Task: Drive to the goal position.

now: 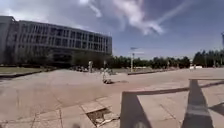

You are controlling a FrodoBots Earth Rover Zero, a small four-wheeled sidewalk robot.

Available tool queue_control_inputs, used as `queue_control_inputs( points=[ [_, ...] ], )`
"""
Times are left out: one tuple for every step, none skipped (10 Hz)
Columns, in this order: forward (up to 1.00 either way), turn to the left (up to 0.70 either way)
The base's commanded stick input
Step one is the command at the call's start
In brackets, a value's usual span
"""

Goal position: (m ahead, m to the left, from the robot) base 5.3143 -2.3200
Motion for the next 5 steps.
queue_control_inputs(
  points=[
    [0.7,0.19],
    [0.7,0.23],
    [0.7,0.23],
    [0.7,0.18],
    [0.7,0.13]
  ],
)
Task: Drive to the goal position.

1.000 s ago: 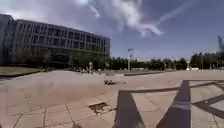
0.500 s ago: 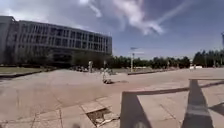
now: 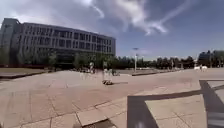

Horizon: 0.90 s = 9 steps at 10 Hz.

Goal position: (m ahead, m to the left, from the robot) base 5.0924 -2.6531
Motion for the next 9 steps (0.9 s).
queue_control_inputs(
  points=[
    [0.7,0.23],
    [0.7,0.23],
    [0.7,0.23],
    [0.7,0.21],
    [0.7,0.09],
    [0.7,0.09],
    [0.7,0.13],
    [0.7,0.19],
    [0.7,0.23]
  ],
)
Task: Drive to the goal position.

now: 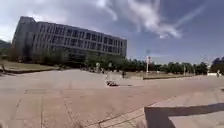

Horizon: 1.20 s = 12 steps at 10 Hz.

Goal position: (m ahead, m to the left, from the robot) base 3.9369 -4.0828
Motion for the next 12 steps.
queue_control_inputs(
  points=[
    [0.7,0.23],
    [0.7,0.09],
    [0.7,0.09],
    [0.7,0.09],
    [0.7,0.09],
    [0.7,0.09],
    [0.7,0.09],
    [0.7,0.1],
    [0.7,0.13],
    [0.7,0.23],
    [0.7,0.22],
    [0.7,0.11]
  ],
)
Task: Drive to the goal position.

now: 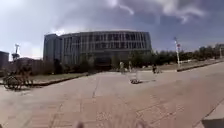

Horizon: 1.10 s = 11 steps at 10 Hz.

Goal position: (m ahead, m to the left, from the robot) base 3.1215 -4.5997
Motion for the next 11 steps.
queue_control_inputs(
  points=[
    [0.7,0.09],
    [0.7,0.09],
    [0.7,0.09],
    [0.7,0.09],
    [0.7,0.09],
    [0.7,0.09],
    [0.7,0.09],
    [0.7,-0.05],
    [0.7,-0.03],
    [0.7,0.06],
    [0.7,0.03]
  ],
)
